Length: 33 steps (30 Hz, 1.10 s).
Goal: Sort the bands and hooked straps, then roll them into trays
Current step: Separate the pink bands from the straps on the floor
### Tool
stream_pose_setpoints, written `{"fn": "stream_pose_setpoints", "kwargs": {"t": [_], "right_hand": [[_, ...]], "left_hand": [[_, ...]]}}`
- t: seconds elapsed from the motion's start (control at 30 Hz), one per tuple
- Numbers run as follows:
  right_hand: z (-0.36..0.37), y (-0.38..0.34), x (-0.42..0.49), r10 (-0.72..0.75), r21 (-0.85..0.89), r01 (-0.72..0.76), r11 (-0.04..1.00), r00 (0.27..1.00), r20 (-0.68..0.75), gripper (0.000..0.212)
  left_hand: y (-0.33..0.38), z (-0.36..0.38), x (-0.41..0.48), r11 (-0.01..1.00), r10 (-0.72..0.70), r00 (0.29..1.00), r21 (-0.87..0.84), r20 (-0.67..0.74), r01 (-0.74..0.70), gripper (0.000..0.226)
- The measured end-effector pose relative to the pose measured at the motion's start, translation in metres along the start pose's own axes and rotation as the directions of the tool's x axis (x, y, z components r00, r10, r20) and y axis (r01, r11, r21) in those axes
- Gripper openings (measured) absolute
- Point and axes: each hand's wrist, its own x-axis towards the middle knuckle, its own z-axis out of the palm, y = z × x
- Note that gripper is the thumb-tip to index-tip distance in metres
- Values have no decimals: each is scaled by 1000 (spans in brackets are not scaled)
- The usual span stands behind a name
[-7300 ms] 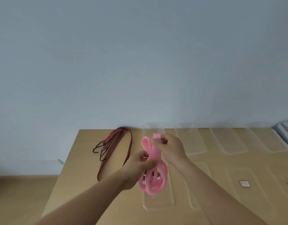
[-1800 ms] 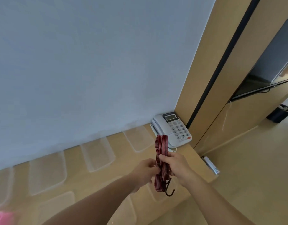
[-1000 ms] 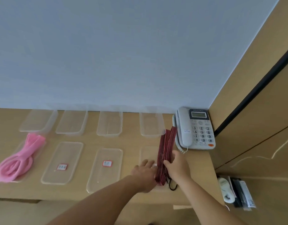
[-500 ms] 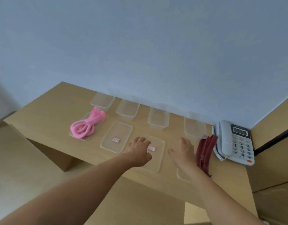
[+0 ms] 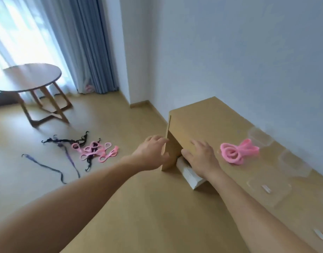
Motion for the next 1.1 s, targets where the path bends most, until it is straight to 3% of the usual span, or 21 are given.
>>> {"fn": "stream_pose_setpoints", "kwargs": {"t": [0.27, 0.63, 0.9, 1.1], "right_hand": [[86, -121, 52, -353, 55, 350, 935, 907, 228, 63], [157, -191, 180, -567, 171, 559, 812, 684, 458, 64], [216, -255, 270, -591, 180, 620, 764, 560, 580, 56], [312, -305, 346, -483, 95, 565, 819, 592, 645, 53]], "left_hand": [[-133, -43, -36, 952, -287, 944, -160, -166, 261, 55], [-237, -76, -3, 827, -541, 818, -301, -196, 475, 54], [-333, -91, 22, 709, -677, 700, -455, -226, 539, 51], [-466, -93, 80, 649, -710, 698, -477, -98, 593, 53]]}}
